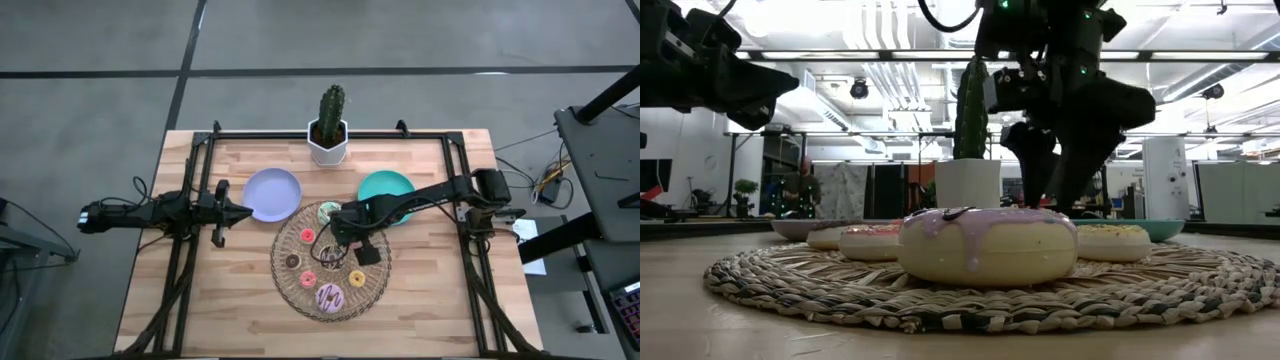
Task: Pick & Place donuts
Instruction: Put the small red donut on the blue plate
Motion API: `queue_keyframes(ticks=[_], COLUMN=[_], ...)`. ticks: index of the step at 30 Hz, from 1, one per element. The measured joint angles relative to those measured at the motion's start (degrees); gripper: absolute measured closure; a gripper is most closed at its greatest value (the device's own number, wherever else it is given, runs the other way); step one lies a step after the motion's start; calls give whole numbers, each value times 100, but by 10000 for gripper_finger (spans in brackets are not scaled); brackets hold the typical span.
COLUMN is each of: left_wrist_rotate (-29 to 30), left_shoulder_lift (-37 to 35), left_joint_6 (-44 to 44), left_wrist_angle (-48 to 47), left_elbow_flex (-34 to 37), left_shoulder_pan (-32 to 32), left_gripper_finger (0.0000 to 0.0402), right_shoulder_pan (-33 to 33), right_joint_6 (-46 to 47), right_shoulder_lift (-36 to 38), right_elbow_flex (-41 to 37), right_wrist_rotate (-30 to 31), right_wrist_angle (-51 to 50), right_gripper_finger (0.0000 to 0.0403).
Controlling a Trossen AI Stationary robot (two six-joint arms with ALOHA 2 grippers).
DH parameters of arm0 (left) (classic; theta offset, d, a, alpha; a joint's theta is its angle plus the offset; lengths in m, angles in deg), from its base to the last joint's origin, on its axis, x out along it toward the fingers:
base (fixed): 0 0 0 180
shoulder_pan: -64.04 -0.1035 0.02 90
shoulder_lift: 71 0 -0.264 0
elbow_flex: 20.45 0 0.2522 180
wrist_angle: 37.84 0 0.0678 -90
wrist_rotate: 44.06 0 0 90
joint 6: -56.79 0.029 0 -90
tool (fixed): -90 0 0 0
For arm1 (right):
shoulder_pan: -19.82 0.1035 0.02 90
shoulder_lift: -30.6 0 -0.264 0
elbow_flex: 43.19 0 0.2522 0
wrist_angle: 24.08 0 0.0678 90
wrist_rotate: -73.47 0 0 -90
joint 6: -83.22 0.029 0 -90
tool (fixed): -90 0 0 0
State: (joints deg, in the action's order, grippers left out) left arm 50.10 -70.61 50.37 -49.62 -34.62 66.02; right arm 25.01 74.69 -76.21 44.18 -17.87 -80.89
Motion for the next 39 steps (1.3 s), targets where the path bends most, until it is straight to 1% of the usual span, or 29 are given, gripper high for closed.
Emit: queue_keyframes(ticks=[10,24,27,39], left_wrist_rotate=[4,14,33,29], left_shoulder_lift=[0,0,0,0], left_joint_6=[0,-2,-1,0], left_wrist_angle=[-2,-4,-4,-4], left_elbow_flex=[0,0,-2,0], left_shoulder_pan=[0,0,0,0], left_gripper_finger=[402,402,402,402], right_shoulder_pan=[-113,-303,-315,-321], right_joint_6=[107,105,108,238], right_shoulder_lift=[5,17,17,17], right_elbow_flex=[-303,-381,-438,-738], right_wrist_rotate=[3,-138,-305,-301], right_wrist_angle=[501,533,647,1106], right_gripper_finger=[90,90,90,90])
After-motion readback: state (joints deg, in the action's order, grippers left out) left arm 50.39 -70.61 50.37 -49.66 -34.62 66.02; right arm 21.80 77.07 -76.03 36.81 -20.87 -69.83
